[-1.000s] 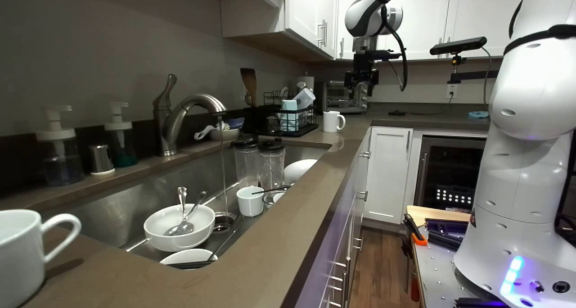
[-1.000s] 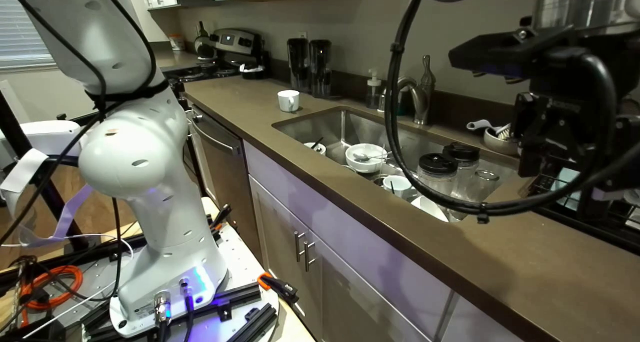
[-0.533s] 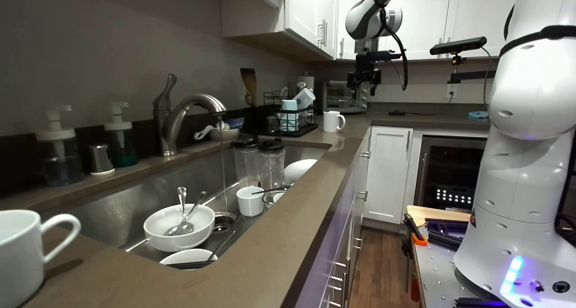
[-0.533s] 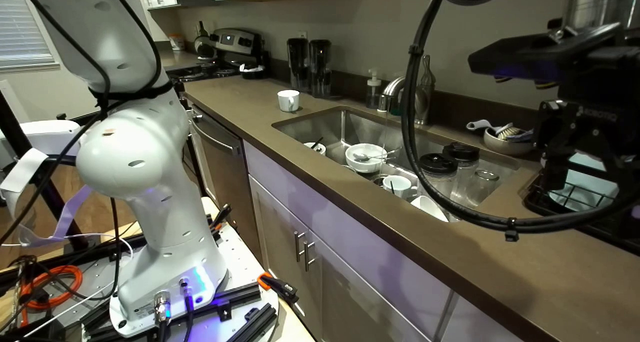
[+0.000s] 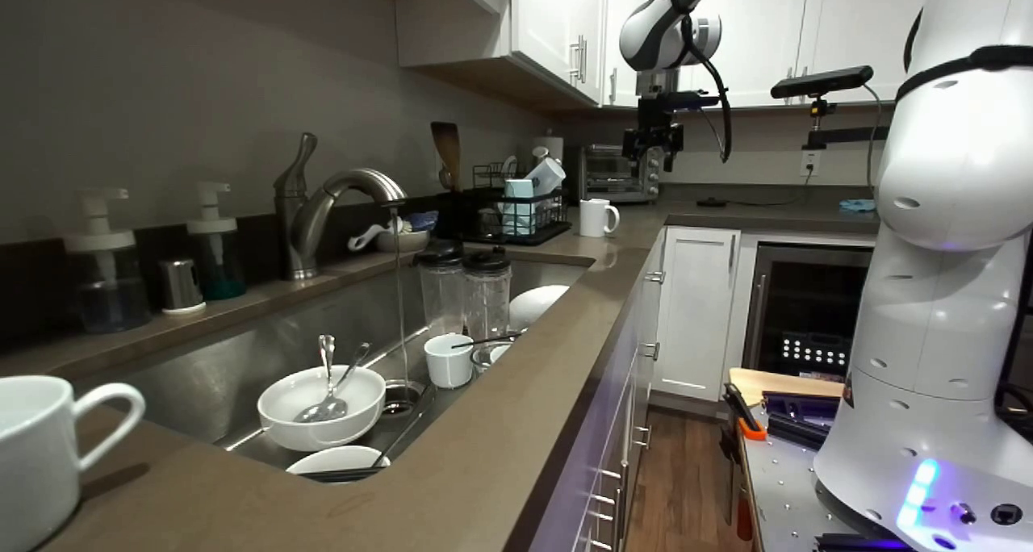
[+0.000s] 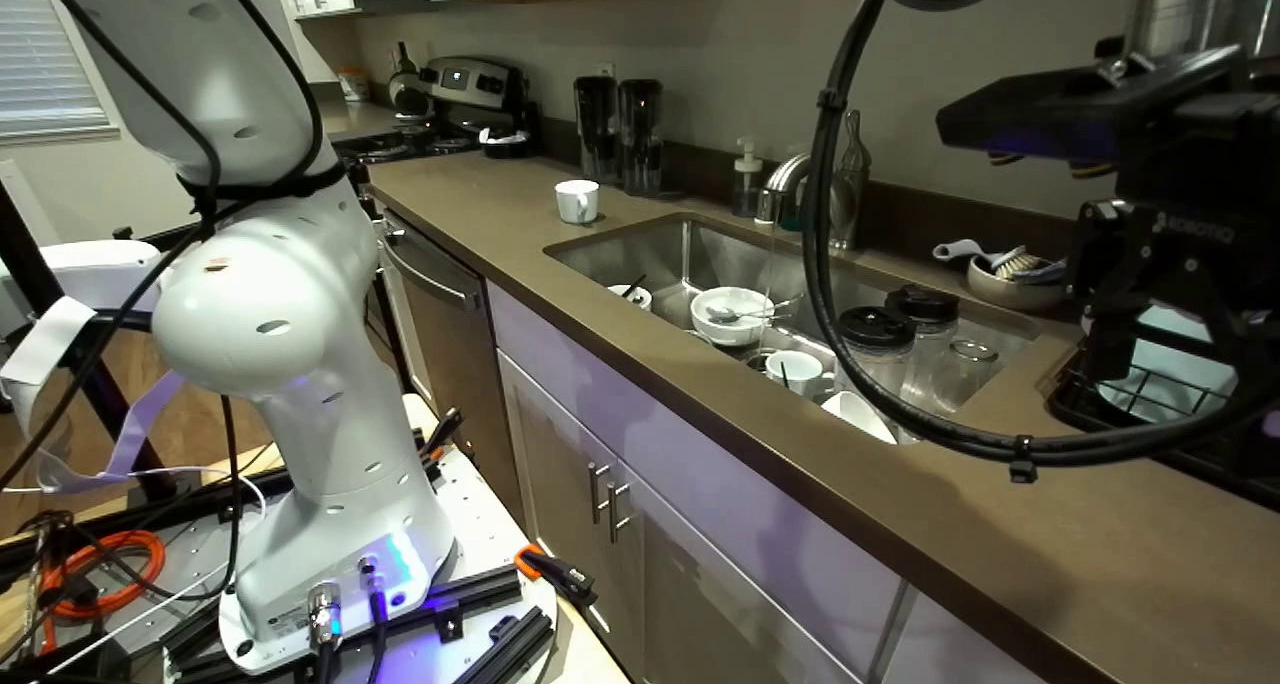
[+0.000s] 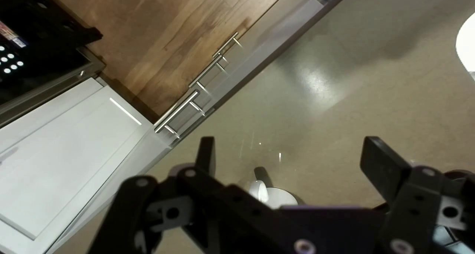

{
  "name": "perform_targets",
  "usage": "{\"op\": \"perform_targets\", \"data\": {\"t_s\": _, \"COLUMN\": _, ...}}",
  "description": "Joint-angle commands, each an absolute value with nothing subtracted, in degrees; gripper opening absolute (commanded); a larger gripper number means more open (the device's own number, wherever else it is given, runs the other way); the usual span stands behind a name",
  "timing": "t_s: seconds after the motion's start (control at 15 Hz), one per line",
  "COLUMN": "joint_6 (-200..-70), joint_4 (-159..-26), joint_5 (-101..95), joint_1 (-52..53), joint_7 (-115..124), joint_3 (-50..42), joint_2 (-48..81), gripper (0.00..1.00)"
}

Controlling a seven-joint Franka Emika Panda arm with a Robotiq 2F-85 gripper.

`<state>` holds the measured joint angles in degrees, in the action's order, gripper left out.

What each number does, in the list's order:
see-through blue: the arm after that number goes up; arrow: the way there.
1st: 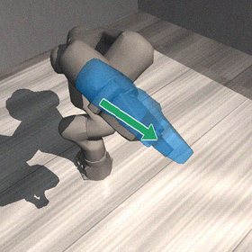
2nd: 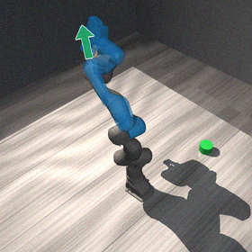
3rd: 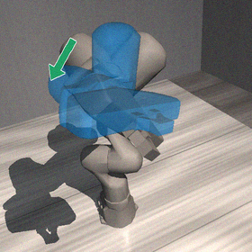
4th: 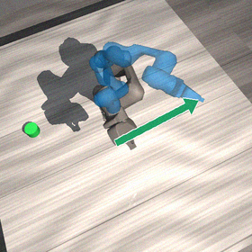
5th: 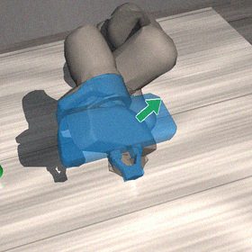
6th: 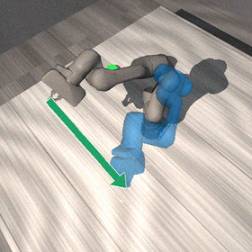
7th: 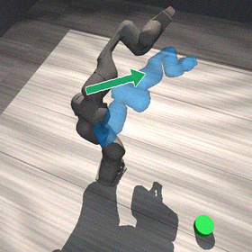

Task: Take the white mug on the right side of the counter, put some water in it and place it next to the white mug on the left

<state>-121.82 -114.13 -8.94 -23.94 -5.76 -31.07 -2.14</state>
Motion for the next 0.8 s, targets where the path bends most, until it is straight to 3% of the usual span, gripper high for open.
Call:
{"op": "perform_targets", "data": {"t_s": 0.0, "joint_6": -121.7, "joint_4": -113.9, "joint_5": -8.8, "joint_1": -25.1, "joint_7": -5.9, "joint_3": -29.9, "joint_2": -2.0, "gripper": 1.0}}
{"op": "perform_targets", "data": {"t_s": 0.73, "joint_6": -123.7, "joint_4": -112.8, "joint_5": -4.9, "joint_1": -27.6, "joint_7": -13.9, "joint_3": -32.0, "joint_2": 1.8, "gripper": 1.0}}
